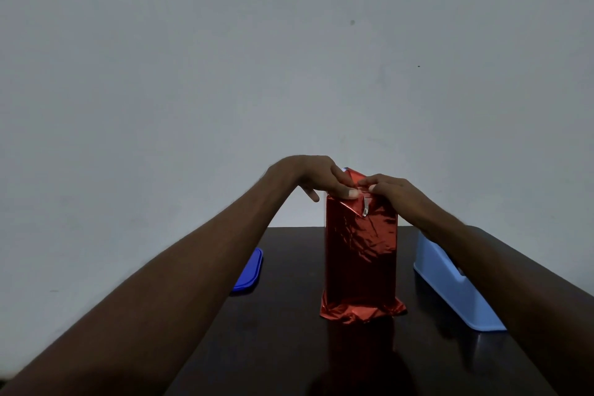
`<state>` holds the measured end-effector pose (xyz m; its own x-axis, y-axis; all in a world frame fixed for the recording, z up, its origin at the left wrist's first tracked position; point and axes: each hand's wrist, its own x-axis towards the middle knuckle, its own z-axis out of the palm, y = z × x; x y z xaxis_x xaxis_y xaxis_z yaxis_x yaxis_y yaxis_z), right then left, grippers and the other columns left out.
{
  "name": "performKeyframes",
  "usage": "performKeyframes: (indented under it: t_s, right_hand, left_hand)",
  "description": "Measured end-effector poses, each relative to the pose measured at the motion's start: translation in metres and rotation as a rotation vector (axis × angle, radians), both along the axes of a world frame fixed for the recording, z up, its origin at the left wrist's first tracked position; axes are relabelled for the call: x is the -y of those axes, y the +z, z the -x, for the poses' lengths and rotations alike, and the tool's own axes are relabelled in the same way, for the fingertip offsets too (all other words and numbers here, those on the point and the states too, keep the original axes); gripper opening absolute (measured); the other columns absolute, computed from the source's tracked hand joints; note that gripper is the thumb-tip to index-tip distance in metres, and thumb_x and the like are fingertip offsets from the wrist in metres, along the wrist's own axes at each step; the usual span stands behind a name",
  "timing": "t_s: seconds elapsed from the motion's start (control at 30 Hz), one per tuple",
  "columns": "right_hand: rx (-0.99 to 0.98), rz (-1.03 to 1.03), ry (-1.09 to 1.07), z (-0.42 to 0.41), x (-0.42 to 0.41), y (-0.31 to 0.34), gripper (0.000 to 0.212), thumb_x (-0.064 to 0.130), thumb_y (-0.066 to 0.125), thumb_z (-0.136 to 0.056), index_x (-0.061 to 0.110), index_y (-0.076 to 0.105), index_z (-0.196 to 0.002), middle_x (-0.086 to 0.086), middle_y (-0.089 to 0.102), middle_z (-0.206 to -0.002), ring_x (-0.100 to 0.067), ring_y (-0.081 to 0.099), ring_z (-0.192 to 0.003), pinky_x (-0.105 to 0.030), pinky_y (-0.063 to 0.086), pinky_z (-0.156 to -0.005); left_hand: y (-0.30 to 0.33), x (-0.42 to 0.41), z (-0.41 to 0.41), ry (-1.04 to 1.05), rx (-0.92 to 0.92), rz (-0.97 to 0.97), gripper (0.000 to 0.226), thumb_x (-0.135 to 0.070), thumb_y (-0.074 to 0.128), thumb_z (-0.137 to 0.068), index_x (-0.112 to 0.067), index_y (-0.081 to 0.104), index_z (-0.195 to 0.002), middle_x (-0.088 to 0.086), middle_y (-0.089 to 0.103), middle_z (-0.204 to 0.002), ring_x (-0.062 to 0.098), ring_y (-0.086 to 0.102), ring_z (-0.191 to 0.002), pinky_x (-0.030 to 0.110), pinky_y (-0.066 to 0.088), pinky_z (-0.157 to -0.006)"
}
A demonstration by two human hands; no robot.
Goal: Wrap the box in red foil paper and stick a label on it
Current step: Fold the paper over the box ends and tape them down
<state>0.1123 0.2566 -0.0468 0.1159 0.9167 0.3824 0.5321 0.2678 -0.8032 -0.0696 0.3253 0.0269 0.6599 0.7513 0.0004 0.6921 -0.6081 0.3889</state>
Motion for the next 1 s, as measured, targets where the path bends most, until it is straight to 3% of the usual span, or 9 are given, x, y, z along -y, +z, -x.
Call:
performKeyframes:
  t_s: [0.23,0.47,0.63,0.77,0.83,0.93,1.0]
  right_hand:
    - [0.058,0.011,0.033,-0.001,0.002,0.002,0.028,0.022,0.045,-0.1,0.023,0.067,-0.117,-0.004,0.068,-0.11,-0.024,0.064,-0.102,-0.038,0.047,-0.09]
    - [0.044,0.012,0.041,0.0,0.001,0.0,0.028,0.021,0.043,-0.1,0.022,0.066,-0.117,-0.007,0.068,-0.109,-0.025,0.063,-0.099,-0.038,0.047,-0.086]
    - [0.094,-0.021,0.023,0.001,0.001,0.0,0.028,0.023,0.044,-0.1,0.022,0.066,-0.117,-0.007,0.069,-0.107,-0.027,0.064,-0.102,-0.046,0.048,-0.095]
    - [0.043,0.002,0.052,0.0,0.003,-0.001,0.029,0.022,0.045,-0.1,0.025,0.066,-0.119,-0.002,0.069,-0.111,-0.022,0.065,-0.1,-0.04,0.048,-0.093]
    - [-0.077,-0.014,0.074,-0.001,0.007,-0.003,0.034,0.029,0.046,-0.099,0.029,0.062,-0.129,0.003,0.065,-0.121,-0.015,0.063,-0.104,-0.037,0.047,-0.096]
    - [-0.21,-0.1,-0.165,-0.012,0.012,-0.015,0.051,0.046,0.046,-0.086,0.024,0.064,-0.129,0.001,0.064,-0.126,-0.021,0.06,-0.114,-0.047,0.048,-0.099]
    - [-0.068,-0.106,-0.412,-0.029,0.017,-0.023,0.037,0.036,0.05,-0.087,0.011,0.072,-0.103,-0.007,0.072,-0.103,-0.029,0.066,-0.095,-0.045,0.054,-0.086]
  left_hand:
    - [-0.006,0.005,0.002,0.017,0.064,-0.03,0.061,-0.048,0.071,-0.084,-0.033,0.052,-0.14,-0.005,0.052,-0.123,0.014,0.052,-0.117,0.029,0.057,-0.085]
    - [-0.007,0.003,0.004,0.045,0.126,-0.044,0.071,-0.046,0.078,-0.079,-0.019,0.053,-0.139,0.005,0.059,-0.127,0.017,0.058,-0.115,0.031,0.059,-0.082]
    - [-0.009,0.001,0.005,0.038,0.152,-0.046,0.048,-0.044,0.078,-0.079,-0.023,0.067,-0.12,-0.001,0.062,-0.114,0.013,0.059,-0.108,0.031,0.059,-0.081]
    - [-0.004,0.002,0.002,0.036,0.121,0.007,0.043,-0.043,0.079,-0.079,-0.027,0.07,-0.118,-0.013,0.063,-0.101,0.008,0.059,-0.106,0.027,0.058,-0.077]
    - [-0.001,0.002,0.001,0.047,0.119,0.03,0.044,-0.04,0.08,-0.078,-0.027,0.07,-0.119,-0.013,0.063,-0.101,0.009,0.059,-0.107,0.027,0.059,-0.077]
    - [-0.002,-0.001,0.0,0.066,0.14,0.073,0.044,-0.039,0.084,-0.074,-0.027,0.073,-0.116,-0.003,0.065,-0.112,0.014,0.059,-0.114,0.032,0.06,-0.08]
    - [-0.004,-0.001,0.002,0.075,0.183,0.121,0.042,-0.036,0.086,-0.072,-0.026,0.074,-0.112,0.0,0.065,-0.117,0.017,0.057,-0.117,0.037,0.061,-0.082]
